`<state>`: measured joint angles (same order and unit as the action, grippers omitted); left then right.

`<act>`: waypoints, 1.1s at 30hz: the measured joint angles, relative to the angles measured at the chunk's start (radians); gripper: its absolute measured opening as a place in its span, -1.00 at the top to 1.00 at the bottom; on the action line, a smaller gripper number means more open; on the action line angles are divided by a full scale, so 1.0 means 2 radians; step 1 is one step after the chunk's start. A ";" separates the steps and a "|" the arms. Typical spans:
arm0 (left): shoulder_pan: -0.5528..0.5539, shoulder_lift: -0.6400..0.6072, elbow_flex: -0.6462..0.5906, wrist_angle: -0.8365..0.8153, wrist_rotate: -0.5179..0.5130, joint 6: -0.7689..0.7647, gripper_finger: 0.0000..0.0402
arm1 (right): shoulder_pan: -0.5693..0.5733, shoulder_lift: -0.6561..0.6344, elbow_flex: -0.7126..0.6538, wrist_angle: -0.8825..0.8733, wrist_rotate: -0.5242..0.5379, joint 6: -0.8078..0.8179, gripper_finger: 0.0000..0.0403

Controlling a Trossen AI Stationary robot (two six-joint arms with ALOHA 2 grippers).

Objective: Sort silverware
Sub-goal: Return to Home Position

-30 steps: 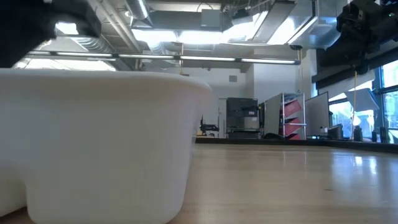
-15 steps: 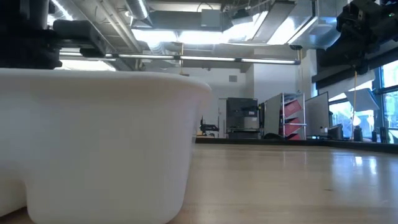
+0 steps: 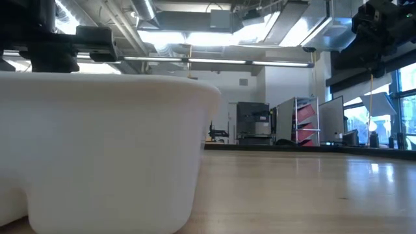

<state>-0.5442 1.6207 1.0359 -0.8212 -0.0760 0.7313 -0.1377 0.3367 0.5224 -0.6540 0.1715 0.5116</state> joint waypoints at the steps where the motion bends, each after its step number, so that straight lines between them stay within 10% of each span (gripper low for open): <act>1: 0.000 0.000 0.000 -0.005 0.000 0.006 0.44 | 0.000 0.000 0.000 0.000 0.000 0.000 0.59; 8: 0.001 -0.032 0.004 -0.010 0.000 0.001 0.43 | 0.000 0.000 0.000 0.000 0.000 0.000 0.59; 22: 0.106 -0.286 -0.056 0.022 -0.008 -0.271 0.43 | 0.000 0.000 0.000 0.000 0.000 0.000 0.59; 33: 0.190 -0.485 -0.432 0.737 -0.007 -0.280 0.43 | 0.000 0.000 0.000 0.000 0.000 0.000 0.59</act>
<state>-0.1648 0.6505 0.1714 0.6532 -0.0899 0.1715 -0.1378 0.3367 0.5224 -0.6544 0.1719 0.5116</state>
